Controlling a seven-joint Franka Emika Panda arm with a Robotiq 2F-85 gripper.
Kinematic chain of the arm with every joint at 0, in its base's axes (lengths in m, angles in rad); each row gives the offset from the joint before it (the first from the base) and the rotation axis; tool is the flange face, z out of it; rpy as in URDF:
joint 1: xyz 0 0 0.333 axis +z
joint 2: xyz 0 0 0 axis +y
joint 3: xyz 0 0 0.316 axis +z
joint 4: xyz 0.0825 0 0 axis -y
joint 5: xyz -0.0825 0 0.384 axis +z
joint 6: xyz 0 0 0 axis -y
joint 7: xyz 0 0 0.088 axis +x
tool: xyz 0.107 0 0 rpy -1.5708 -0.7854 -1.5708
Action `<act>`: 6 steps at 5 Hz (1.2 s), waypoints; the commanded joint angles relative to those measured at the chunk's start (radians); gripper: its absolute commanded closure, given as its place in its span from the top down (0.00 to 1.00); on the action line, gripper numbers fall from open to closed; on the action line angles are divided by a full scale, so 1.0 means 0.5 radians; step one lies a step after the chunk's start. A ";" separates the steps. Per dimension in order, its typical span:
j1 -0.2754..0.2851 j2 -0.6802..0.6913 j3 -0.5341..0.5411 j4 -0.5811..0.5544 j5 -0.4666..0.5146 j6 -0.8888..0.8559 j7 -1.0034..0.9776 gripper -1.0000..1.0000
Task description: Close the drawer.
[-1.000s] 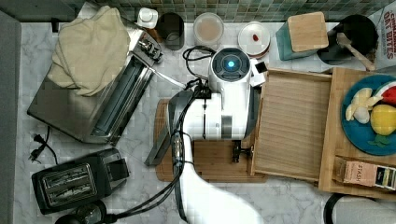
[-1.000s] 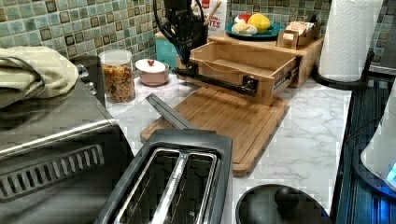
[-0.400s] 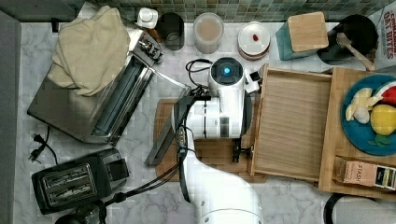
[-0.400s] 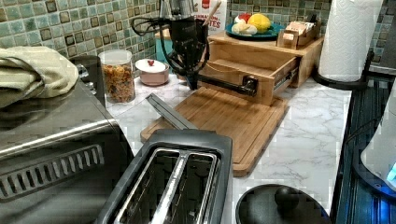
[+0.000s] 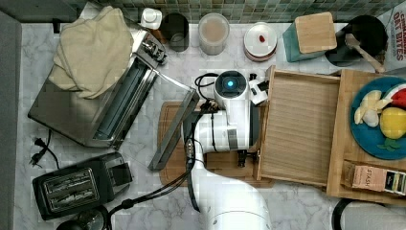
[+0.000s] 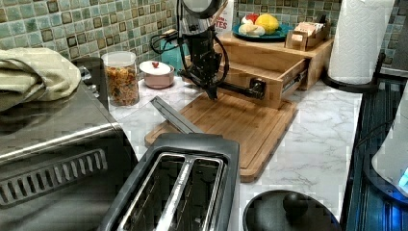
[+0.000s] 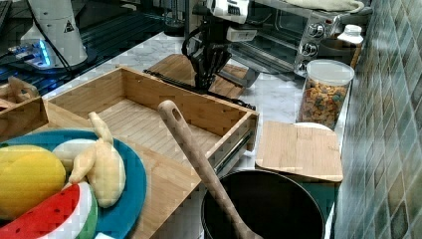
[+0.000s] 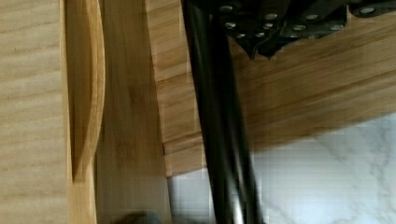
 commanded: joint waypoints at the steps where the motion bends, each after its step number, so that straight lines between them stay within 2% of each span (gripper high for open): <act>1: -0.177 -0.218 -0.057 -0.101 -0.236 0.226 -0.059 0.00; 3: -0.325 -0.309 -0.170 -0.099 -0.259 0.121 -0.229 0.00; 5: -0.613 -0.291 -0.241 -0.118 -0.263 0.333 -0.627 0.00; 6: -0.617 -0.271 -0.398 -0.119 -0.198 0.414 -0.806 0.00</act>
